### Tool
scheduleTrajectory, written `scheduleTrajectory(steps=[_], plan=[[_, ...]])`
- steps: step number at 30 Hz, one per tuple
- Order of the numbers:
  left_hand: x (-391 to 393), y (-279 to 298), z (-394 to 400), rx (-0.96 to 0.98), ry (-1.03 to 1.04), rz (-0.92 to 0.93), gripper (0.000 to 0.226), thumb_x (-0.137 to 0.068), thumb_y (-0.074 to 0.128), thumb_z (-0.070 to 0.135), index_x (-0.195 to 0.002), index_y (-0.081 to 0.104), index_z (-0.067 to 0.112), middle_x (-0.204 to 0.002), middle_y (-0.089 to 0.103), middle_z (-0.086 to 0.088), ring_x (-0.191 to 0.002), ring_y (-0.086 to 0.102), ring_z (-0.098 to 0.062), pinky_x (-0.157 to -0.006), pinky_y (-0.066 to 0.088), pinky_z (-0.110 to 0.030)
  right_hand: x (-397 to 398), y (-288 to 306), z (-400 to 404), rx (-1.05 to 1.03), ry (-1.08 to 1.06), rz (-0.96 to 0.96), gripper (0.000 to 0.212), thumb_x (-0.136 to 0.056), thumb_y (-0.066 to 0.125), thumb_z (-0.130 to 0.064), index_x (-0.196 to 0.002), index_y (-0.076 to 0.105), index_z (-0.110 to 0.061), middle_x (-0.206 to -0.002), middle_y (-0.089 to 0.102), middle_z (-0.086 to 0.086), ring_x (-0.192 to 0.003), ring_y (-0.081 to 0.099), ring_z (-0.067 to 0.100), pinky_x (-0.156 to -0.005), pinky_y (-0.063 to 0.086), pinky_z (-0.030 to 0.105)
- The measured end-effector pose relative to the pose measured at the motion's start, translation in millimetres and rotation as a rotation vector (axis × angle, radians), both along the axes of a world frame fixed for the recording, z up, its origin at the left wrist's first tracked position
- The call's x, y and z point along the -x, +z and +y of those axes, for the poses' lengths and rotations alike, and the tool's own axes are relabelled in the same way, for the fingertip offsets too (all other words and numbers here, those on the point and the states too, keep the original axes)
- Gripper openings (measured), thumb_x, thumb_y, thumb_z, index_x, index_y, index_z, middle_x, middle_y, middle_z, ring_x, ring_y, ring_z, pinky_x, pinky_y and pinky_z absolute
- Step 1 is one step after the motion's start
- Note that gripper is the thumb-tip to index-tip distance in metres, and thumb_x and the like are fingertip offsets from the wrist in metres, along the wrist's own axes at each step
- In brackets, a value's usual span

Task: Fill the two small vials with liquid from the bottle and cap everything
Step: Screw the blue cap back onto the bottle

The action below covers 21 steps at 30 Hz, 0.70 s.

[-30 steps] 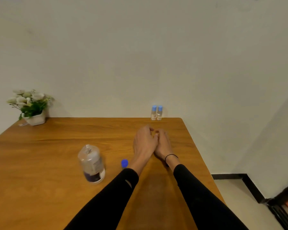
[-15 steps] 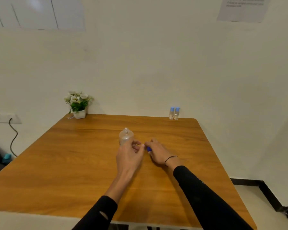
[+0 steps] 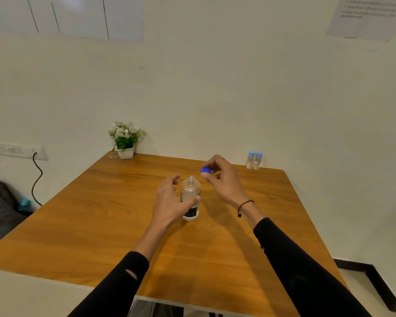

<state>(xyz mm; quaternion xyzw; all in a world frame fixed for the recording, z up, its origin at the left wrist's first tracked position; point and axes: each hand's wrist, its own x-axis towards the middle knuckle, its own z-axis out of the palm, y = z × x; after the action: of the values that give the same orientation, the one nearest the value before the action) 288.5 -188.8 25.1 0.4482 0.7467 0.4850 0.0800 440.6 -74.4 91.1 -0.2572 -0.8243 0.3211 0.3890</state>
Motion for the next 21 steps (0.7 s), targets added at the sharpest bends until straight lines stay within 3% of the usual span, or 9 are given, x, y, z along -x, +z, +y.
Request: scheduleTrajectory(steps=[3,7,11,15,18,21], plan=[[-1.7,-1.5,10.7,0.009,-0.015,-0.029,0.098,-0.068,0.088,0.063,-0.151,0.049,0.029,-0.145,0.057,0.005,-0.128,0.057,-0.017,-0.100,0.058,-0.041,14.4,8.9,-6.2,-0.027,0.041,-0.067,0.024,-0.089,0.079,-0.012,-0.095,0.058,-0.021,-0.099,0.070,-0.002,-0.092,0.067,0.014,-0.078,0.056,0.020],[-2.5,-6.0,16.2,-0.001,-0.018,-0.018,0.083,-0.074,0.090,0.056,-0.144,0.057,0.027,-0.134,0.066,0.006,-0.113,0.062,-0.011,-0.084,0.056,-0.026,27.2,9.5,-3.2,-0.170,0.082,-0.292,0.024,-0.092,0.076,-0.009,-0.098,0.056,-0.020,-0.099,0.070,-0.001,-0.091,0.068,0.018,-0.083,0.061,0.038],[3.2,-7.0,18.0,0.006,-0.010,0.005,0.082,-0.074,0.092,0.055,-0.143,0.061,0.023,-0.131,0.070,0.005,-0.107,0.065,-0.012,-0.082,0.058,-0.027,36.5,17.4,0.8,-0.290,0.148,-0.504,0.023,-0.096,0.065,-0.003,-0.103,0.062,-0.025,-0.103,0.069,-0.001,-0.094,0.064,0.020,-0.082,0.057,0.035],[7.3,-7.0,19.0,0.018,-0.020,0.024,0.080,-0.073,0.092,0.056,-0.141,0.063,0.024,-0.129,0.071,0.007,-0.106,0.066,-0.011,-0.081,0.059,-0.028,46.6,36.1,2.2,-0.404,0.171,-0.711,0.015,-0.098,0.062,-0.007,-0.100,0.065,-0.021,-0.095,0.067,0.002,-0.085,0.063,0.023,-0.068,0.048,0.029],[7.4,-8.4,19.0,0.015,-0.015,0.032,0.076,-0.072,0.090,0.059,-0.137,0.064,0.028,-0.126,0.071,0.012,-0.104,0.066,-0.010,-0.081,0.062,-0.033,50.9,45.8,1.6,-0.483,0.134,-0.829,0.007,-0.101,0.064,-0.022,-0.096,0.060,-0.018,-0.089,0.063,0.004,-0.075,0.060,0.024,-0.058,0.039,0.028],[5.7,-8.1,17.2,0.010,-0.007,0.043,0.069,-0.075,0.088,0.057,-0.133,0.066,0.028,-0.122,0.072,0.013,-0.104,0.067,-0.011,-0.081,0.062,-0.035,51.5,47.4,-2.6,-0.655,-0.018,-0.973,0.043,-0.100,0.055,-0.059,-0.092,0.050,-0.017,-0.084,0.048,0.002,-0.066,0.046,0.018,-0.056,0.030,0.029]])
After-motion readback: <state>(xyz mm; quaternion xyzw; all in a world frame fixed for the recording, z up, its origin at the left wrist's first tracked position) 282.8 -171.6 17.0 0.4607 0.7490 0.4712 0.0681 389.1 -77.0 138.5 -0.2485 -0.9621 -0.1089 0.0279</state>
